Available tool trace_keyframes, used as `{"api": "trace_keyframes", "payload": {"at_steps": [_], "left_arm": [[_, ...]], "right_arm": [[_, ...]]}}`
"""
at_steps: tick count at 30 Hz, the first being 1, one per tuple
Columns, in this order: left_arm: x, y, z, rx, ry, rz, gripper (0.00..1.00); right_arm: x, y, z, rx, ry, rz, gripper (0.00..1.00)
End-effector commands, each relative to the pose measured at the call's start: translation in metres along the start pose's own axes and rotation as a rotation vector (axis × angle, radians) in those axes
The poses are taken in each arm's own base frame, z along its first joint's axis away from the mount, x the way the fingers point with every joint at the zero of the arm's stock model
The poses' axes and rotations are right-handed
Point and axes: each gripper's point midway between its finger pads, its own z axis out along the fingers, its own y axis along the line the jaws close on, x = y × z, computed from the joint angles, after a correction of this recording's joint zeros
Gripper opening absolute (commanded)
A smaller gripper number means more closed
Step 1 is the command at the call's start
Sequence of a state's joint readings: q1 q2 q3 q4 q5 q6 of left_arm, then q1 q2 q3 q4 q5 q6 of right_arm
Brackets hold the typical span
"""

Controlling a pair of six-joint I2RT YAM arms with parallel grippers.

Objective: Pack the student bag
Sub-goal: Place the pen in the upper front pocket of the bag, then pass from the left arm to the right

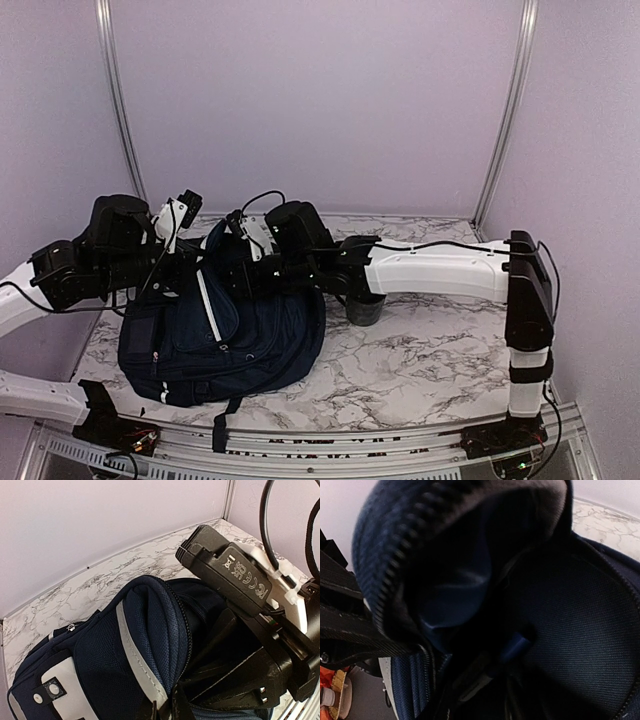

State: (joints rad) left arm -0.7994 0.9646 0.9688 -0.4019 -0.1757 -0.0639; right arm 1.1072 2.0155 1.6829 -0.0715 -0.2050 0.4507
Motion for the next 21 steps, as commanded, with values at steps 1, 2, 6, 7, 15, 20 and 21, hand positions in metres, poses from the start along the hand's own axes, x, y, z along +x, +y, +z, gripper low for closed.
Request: {"api": "trace_keyframes", "payload": {"at_steps": [1, 2, 6, 7, 15, 20, 21], "left_arm": [[-0.06, 0.011, -0.016, -0.06, -0.201, -0.035, 0.0], [-0.058, 0.012, -0.015, -0.063, -0.197, -0.035, 0.0], [-0.055, 0.012, -0.009, -0.072, -0.182, -0.037, 0.0], [-0.055, 0.013, -0.008, -0.075, -0.18, -0.038, 0.0], [-0.055, 0.013, -0.004, -0.074, -0.175, -0.038, 0.0], [-0.055, 0.012, -0.002, -0.068, -0.173, -0.044, 0.0], [-0.055, 0.011, -0.002, -0.06, -0.171, -0.046, 0.0]], "right_arm": [[-0.013, 0.003, -0.027, 0.081, 0.02, -0.089, 0.39], [-0.016, 0.002, -0.035, 0.102, 0.016, -0.101, 0.41], [-0.027, -0.003, -0.067, 0.191, -0.014, -0.128, 0.43], [-0.028, -0.008, -0.075, 0.227, -0.022, -0.126, 0.43], [0.007, -0.058, -0.093, 0.419, 0.013, 0.016, 0.66], [0.03, -0.056, -0.068, 0.347, 0.09, 0.05, 0.7], [0.033, -0.055, -0.063, 0.33, 0.109, 0.053, 0.69]]}}
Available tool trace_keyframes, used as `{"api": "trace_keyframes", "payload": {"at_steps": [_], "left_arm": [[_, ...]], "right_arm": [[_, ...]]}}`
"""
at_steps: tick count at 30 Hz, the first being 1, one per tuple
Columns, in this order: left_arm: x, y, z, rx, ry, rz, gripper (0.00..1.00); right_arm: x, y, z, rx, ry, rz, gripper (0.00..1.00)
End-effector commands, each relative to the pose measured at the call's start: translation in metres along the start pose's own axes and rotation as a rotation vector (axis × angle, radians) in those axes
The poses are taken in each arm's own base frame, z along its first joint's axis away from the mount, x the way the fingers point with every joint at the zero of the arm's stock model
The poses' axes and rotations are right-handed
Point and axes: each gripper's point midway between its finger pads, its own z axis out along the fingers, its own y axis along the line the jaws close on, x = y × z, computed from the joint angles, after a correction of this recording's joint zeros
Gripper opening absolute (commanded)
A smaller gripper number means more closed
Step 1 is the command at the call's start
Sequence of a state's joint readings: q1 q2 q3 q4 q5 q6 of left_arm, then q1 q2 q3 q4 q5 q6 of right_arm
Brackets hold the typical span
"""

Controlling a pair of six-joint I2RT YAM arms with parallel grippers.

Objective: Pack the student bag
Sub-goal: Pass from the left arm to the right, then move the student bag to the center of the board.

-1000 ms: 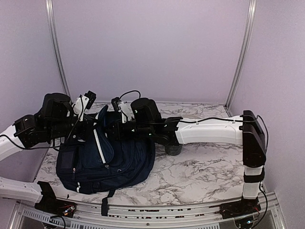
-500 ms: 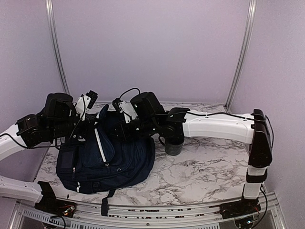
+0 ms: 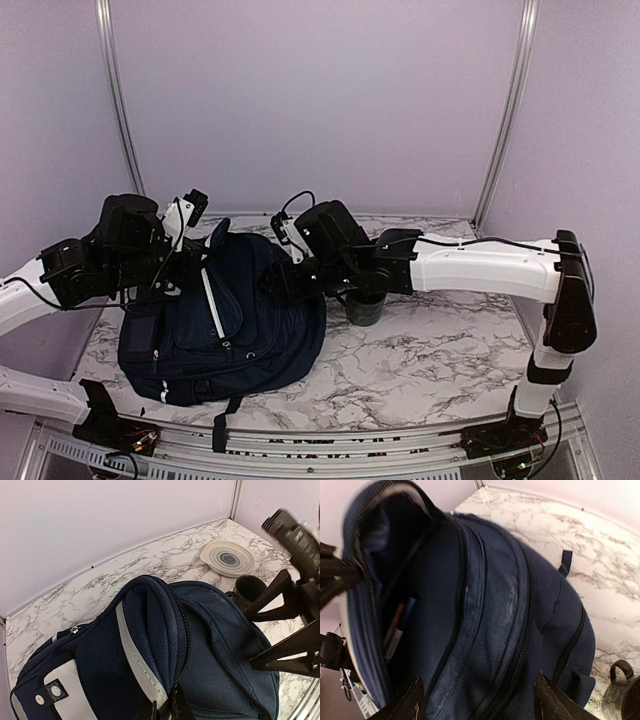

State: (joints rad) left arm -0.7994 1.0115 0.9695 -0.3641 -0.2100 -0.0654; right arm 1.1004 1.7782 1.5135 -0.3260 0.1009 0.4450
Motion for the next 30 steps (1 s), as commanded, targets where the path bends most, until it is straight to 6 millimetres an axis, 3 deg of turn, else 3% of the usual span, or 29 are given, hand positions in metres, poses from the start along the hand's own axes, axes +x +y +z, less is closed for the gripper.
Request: {"api": "trace_keyframes", "payload": {"at_steps": [1, 2, 4, 5, 6, 7, 8, 9, 11, 15, 18, 20, 21, 23, 30], "left_arm": [[-0.054, 0.007, -0.015, -0.02, -0.175, -0.053, 0.0], [-0.054, 0.007, -0.015, -0.012, -0.175, -0.058, 0.0], [-0.054, 0.005, -0.015, 0.009, -0.173, -0.069, 0.0], [-0.052, 0.003, -0.014, 0.031, -0.163, -0.069, 0.0], [-0.049, -0.002, -0.012, 0.062, -0.146, -0.068, 0.14], [-0.045, -0.008, -0.011, 0.101, -0.124, -0.059, 0.33], [-0.039, -0.019, -0.01, 0.164, -0.095, -0.038, 0.53], [-0.032, -0.032, -0.01, 0.238, -0.067, -0.015, 0.66], [-0.021, -0.052, -0.016, 0.36, -0.024, 0.003, 0.78], [-0.012, -0.064, -0.034, 0.448, -0.039, 0.026, 0.81], [0.009, -0.055, -0.035, 0.403, -0.016, 0.071, 0.72], [0.025, -0.042, -0.025, 0.315, 0.014, 0.099, 0.63], [0.043, -0.031, -0.012, 0.245, 0.063, 0.117, 0.61], [0.064, -0.024, 0.003, 0.196, 0.125, 0.174, 0.6], [0.095, -0.051, 0.028, 0.248, 0.25, 0.528, 0.77]], "right_arm": [[0.024, 0.004, 0.023, -0.043, 0.104, 0.031, 0.64], [0.029, 0.005, 0.029, -0.052, 0.131, 0.033, 0.55], [0.028, 0.006, 0.032, -0.081, 0.144, 0.045, 0.23], [0.025, 0.006, 0.032, -0.095, 0.136, 0.05, 0.11], [0.021, 0.003, 0.031, -0.101, 0.122, 0.057, 0.01], [0.013, -0.003, 0.03, -0.102, 0.099, 0.065, 0.0], [0.005, -0.011, 0.029, -0.101, 0.077, 0.074, 0.0], [-0.003, -0.021, 0.027, -0.101, 0.056, 0.089, 0.0], [-0.018, -0.042, 0.026, -0.114, 0.021, 0.121, 0.0], [-0.04, -0.066, 0.031, -0.193, -0.009, 0.161, 0.0], [-0.051, -0.083, 0.04, -0.222, -0.002, 0.17, 0.0], [-0.054, -0.092, 0.048, -0.237, 0.01, 0.176, 0.0], [-0.057, -0.097, 0.051, -0.235, 0.014, 0.184, 0.01], [-0.059, -0.106, 0.058, -0.222, 0.021, 0.192, 0.06], [-0.064, -0.112, 0.053, -0.164, 0.035, 0.169, 0.31]]}}
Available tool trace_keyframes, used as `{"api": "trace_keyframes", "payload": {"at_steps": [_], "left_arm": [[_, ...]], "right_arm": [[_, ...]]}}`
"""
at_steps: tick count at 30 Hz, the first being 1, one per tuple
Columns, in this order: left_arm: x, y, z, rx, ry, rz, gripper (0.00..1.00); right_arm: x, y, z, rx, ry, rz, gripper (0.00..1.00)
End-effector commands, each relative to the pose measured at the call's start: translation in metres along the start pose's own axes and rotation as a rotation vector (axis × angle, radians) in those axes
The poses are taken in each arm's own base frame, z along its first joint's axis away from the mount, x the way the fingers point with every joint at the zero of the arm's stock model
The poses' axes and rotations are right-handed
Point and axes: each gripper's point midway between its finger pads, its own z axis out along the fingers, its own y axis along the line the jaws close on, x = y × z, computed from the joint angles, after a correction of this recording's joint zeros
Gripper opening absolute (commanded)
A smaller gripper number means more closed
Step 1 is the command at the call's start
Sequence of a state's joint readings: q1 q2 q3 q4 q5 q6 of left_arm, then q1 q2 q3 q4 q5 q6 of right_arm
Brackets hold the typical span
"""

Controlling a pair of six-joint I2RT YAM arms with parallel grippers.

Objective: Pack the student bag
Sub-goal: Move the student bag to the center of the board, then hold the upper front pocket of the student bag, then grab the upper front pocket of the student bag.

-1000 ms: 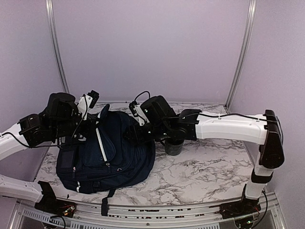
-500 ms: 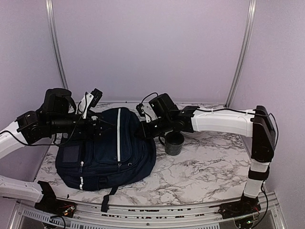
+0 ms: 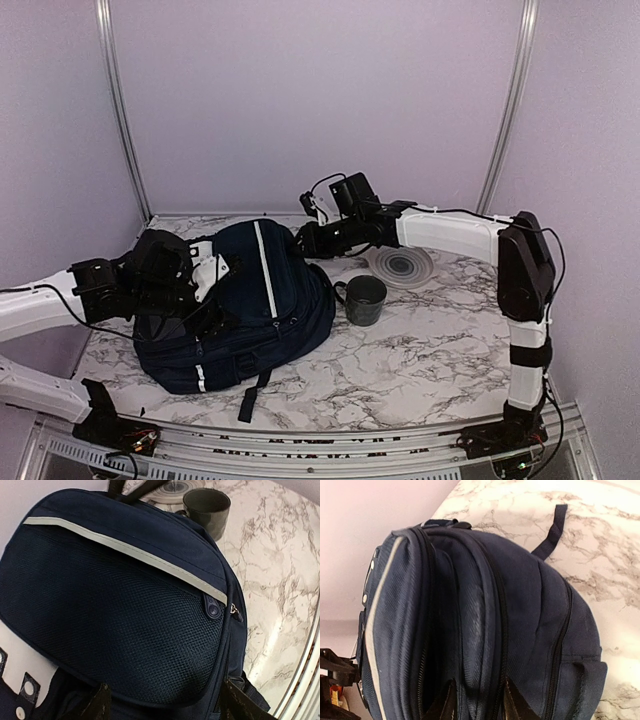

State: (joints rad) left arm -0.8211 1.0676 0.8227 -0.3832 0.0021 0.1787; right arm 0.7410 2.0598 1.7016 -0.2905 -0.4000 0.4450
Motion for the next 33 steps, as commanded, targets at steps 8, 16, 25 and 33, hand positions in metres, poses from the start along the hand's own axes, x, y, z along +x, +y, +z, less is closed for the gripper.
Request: {"api": "trace_keyframes", "payload": {"at_steps": [8, 16, 25, 33], "left_arm": [[0.041, -0.022, 0.033, 0.077, 0.247, 0.522, 0.8], [0.009, 0.006, 0.034, -0.106, 0.191, 0.508, 0.2], [-0.027, -0.004, 0.009, -0.077, -0.007, 0.422, 0.0], [-0.033, -0.008, 0.0, -0.059, -0.05, 0.413, 0.0]], "right_arm": [[-0.01, 0.027, -0.053, 0.043, -0.099, -0.095, 0.36], [0.049, 0.101, -0.062, -0.105, -0.044, -0.273, 0.36], [0.105, 0.122, -0.044, -0.028, -0.141, -0.299, 0.26], [0.118, 0.109, -0.008, 0.05, -0.109, -0.258, 0.38]]}}
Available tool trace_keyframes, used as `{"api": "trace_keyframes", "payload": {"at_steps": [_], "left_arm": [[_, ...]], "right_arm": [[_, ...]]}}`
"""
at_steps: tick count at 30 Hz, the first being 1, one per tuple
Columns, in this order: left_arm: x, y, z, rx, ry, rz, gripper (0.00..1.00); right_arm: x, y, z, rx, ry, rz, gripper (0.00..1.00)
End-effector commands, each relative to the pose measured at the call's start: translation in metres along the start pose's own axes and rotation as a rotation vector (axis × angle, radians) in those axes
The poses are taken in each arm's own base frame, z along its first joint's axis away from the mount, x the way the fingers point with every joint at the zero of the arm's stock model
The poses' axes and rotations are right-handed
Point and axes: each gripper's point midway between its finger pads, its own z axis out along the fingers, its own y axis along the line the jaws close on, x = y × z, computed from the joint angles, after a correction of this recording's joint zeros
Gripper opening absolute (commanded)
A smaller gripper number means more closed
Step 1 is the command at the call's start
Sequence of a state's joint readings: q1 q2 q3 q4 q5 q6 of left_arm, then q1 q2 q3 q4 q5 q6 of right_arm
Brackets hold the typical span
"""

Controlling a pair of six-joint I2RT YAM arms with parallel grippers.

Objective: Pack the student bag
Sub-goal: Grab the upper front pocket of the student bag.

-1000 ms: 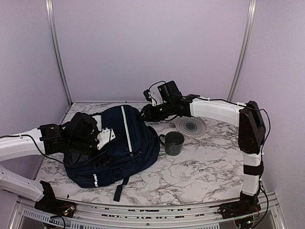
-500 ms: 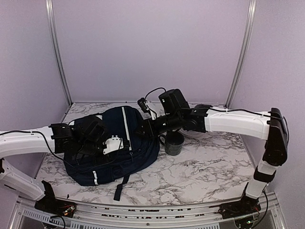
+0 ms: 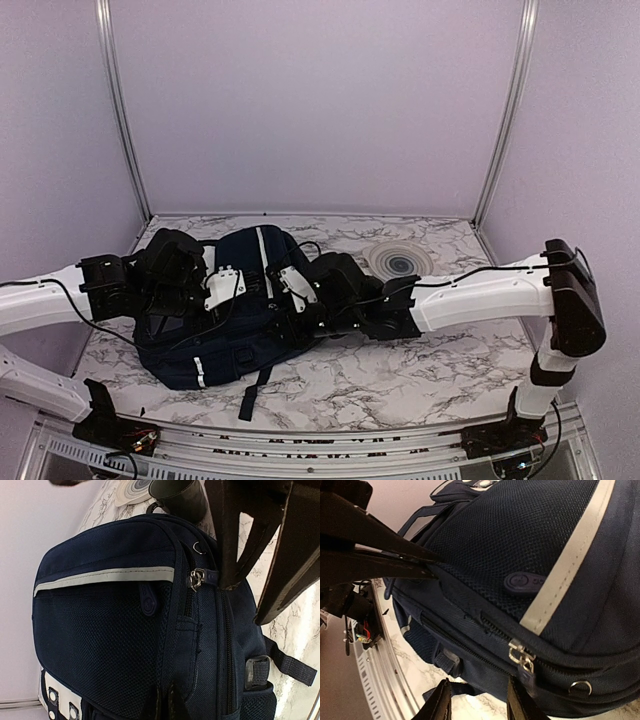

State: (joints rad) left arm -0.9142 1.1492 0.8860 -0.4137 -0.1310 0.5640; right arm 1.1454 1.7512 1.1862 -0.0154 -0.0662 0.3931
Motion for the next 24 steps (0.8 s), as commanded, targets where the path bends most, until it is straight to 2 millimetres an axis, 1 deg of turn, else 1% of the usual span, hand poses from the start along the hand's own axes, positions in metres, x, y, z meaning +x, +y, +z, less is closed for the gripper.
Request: {"api": "trace_keyframes", "payload": {"at_steps": [1, 3, 6, 9, 10, 11, 14, 15, 16, 17, 19, 21, 23, 24], "left_arm": [[-0.023, 0.012, -0.011, -0.036, -0.107, -0.044, 0.0], [-0.024, 0.011, -0.012, -0.033, -0.114, -0.046, 0.0], [-0.025, 0.011, -0.013, -0.032, -0.118, -0.047, 0.0], [-0.024, 0.012, -0.013, -0.039, -0.113, -0.047, 0.0], [-0.023, 0.013, -0.013, -0.042, -0.112, -0.047, 0.0], [-0.023, 0.013, -0.013, -0.043, -0.11, -0.048, 0.0], [-0.023, 0.013, -0.013, -0.045, -0.11, -0.049, 0.0], [-0.023, 0.013, -0.012, -0.045, -0.109, -0.049, 0.0], [-0.023, 0.013, -0.012, -0.043, -0.108, -0.048, 0.0], [-0.022, 0.013, -0.011, -0.043, -0.104, -0.047, 0.0], [-0.022, 0.012, -0.011, -0.04, -0.103, -0.049, 0.0], [-0.022, 0.013, -0.011, -0.041, -0.102, -0.05, 0.0], [-0.022, 0.013, -0.011, -0.042, -0.103, -0.052, 0.0], [-0.022, 0.013, -0.011, -0.043, -0.104, -0.052, 0.0]], "right_arm": [[-0.028, -0.012, 0.01, 0.069, -0.096, 0.035, 0.38], [-0.035, -0.009, 0.011, 0.06, -0.121, 0.026, 0.35], [-0.042, -0.007, 0.012, 0.056, -0.142, 0.018, 0.24], [-0.041, -0.007, 0.01, 0.055, -0.133, 0.011, 0.23], [-0.039, -0.003, 0.007, 0.027, -0.127, 0.001, 0.23], [-0.036, 0.007, 0.004, -0.029, -0.122, -0.018, 0.23], [-0.024, 0.045, -0.015, -0.259, -0.11, -0.11, 0.25], [-0.022, 0.052, -0.022, -0.304, -0.107, -0.132, 0.26], [-0.02, 0.054, -0.028, -0.32, -0.103, -0.145, 0.26], [-0.021, 0.054, -0.032, -0.322, -0.104, -0.153, 0.27], [-0.027, 0.045, -0.039, -0.288, -0.129, -0.142, 0.28], [-0.036, 0.027, -0.04, -0.219, -0.165, -0.115, 0.28], [-0.044, 0.003, -0.039, -0.114, -0.195, -0.087, 0.28], [-0.047, -0.004, -0.038, -0.075, -0.203, -0.084, 0.28]]}}
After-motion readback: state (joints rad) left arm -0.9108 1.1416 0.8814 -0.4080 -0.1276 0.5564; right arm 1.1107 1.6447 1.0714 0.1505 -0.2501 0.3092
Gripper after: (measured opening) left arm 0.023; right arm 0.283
